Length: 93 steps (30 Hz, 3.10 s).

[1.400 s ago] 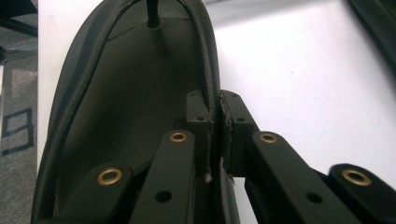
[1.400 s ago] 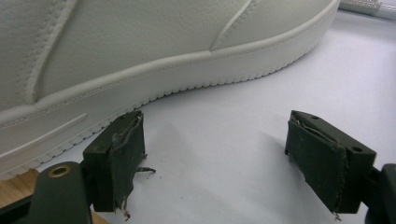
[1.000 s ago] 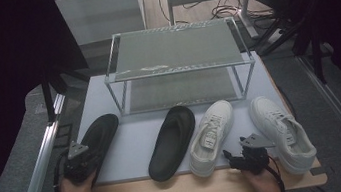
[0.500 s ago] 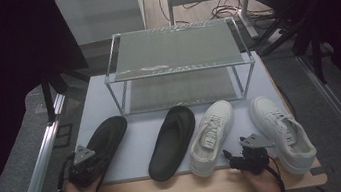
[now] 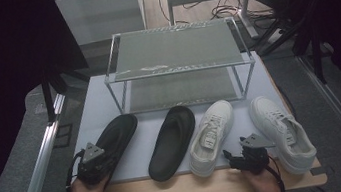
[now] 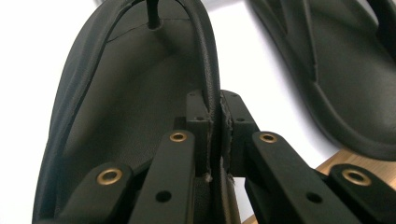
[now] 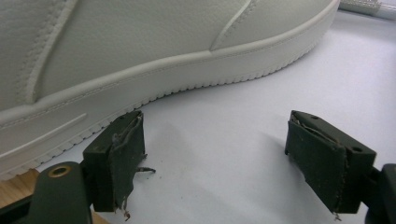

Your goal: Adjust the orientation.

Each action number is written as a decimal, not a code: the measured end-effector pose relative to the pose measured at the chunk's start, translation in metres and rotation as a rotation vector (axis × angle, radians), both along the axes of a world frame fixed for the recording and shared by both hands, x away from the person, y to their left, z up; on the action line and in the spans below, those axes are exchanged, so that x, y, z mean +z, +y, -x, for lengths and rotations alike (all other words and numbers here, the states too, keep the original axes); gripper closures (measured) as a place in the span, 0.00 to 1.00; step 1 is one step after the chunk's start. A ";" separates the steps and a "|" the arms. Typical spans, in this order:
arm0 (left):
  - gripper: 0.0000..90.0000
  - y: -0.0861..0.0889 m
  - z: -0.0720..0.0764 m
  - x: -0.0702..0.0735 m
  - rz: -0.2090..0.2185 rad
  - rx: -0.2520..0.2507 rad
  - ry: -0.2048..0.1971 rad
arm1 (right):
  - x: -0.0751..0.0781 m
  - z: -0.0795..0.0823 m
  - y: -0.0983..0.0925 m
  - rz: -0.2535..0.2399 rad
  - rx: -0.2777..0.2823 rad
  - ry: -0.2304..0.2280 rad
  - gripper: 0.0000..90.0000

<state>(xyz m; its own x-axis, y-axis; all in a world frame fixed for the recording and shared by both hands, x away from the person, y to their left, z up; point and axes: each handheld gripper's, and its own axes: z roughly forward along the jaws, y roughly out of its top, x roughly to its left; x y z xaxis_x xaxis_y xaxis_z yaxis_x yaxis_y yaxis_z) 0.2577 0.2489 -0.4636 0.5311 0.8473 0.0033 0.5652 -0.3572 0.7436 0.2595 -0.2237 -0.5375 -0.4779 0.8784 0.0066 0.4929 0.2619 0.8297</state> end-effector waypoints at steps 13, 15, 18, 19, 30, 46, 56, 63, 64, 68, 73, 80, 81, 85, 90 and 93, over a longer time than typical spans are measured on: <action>0.93 -0.021 -0.016 0.001 0.016 -0.024 -0.009 | 0.000 0.000 0.000 -0.001 0.000 0.001 0.22; 0.93 -0.023 -0.019 0.000 0.015 -0.025 -0.007 | 0.000 0.000 0.000 -0.001 0.000 0.000 0.22; 0.93 -0.028 -0.024 -0.001 0.015 -0.026 -0.008 | 0.000 0.000 0.000 -0.001 0.000 0.001 0.22; 0.93 -0.029 -0.025 -0.001 0.013 -0.026 -0.008 | 0.000 0.000 0.000 -0.001 0.001 0.000 0.22; 0.93 -0.048 -0.046 -0.002 0.023 -0.029 -0.019 | 0.000 0.000 0.000 -0.001 0.001 0.001 0.22; 0.93 -0.079 -0.086 -0.007 0.042 -0.003 -0.023 | 0.000 0.000 0.000 -0.003 0.002 0.001 0.22; 0.93 -0.091 -0.107 -0.015 0.041 0.032 -0.018 | 0.000 0.000 0.000 -0.005 0.007 0.001 0.21; 0.93 -0.101 -0.121 -0.024 0.035 0.044 -0.003 | 0.000 0.000 0.000 -0.004 0.009 0.003 0.21; 0.92 -0.101 -0.121 -0.024 0.035 0.044 -0.003 | 0.000 0.000 0.000 -0.004 0.009 0.003 0.21; 0.92 -0.107 -0.126 -0.027 0.020 0.044 0.017 | 0.000 -0.001 0.000 -0.004 0.010 0.003 0.20; 0.92 -0.111 -0.131 -0.028 0.035 0.056 0.031 | 0.000 -0.001 0.000 -0.003 0.013 0.002 0.20; 0.84 -0.107 -0.130 -0.027 0.066 0.044 0.041 | 0.000 -0.001 -0.001 -0.002 0.013 0.002 0.20; 0.84 -0.104 -0.127 -0.026 0.076 0.043 0.035 | 0.000 -0.001 0.000 -0.003 0.013 0.003 0.20; 0.83 -0.096 -0.117 -0.021 0.090 0.038 0.017 | 0.000 -0.001 0.000 -0.002 0.013 0.002 0.20; 0.87 -0.081 -0.101 -0.015 0.109 0.030 0.004 | 0.000 -0.001 0.000 -0.002 0.012 0.002 0.20; 0.93 -0.075 -0.093 -0.012 0.111 0.019 0.000 | 0.000 -0.001 0.000 -0.001 0.013 0.002 0.20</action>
<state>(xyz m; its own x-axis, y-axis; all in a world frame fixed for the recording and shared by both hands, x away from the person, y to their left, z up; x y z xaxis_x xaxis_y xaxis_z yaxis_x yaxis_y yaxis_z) 0.3510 0.1737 -0.4755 0.5145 0.8526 -0.0912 0.5714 -0.2616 0.7778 0.2602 -0.2241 -0.5376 -0.4889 0.8723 0.0086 0.4911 0.2670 0.8292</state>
